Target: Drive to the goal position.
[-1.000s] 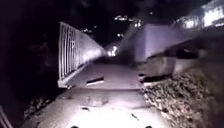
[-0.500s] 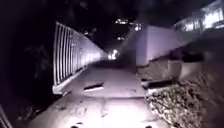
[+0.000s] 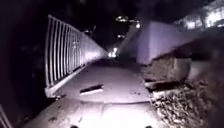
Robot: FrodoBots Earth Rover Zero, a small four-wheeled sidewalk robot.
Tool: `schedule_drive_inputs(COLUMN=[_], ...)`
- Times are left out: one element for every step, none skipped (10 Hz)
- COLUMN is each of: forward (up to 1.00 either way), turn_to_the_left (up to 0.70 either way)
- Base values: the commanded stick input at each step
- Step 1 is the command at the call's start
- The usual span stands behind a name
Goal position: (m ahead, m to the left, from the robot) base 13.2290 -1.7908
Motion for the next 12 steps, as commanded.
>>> schedule_drive_inputs(forward=[0.5, 0.5, 0.5, 0.5, 0.5, 0.5, 0.5, 0.5, 0.5, 0.5, 0.5, 0.5], turn_to_the_left=[0.0, 0.0, 0.0, 0.0, 0.0, 0.0, 0.0, 0.0, 0.0, 0.0, 0.0, 0.0])
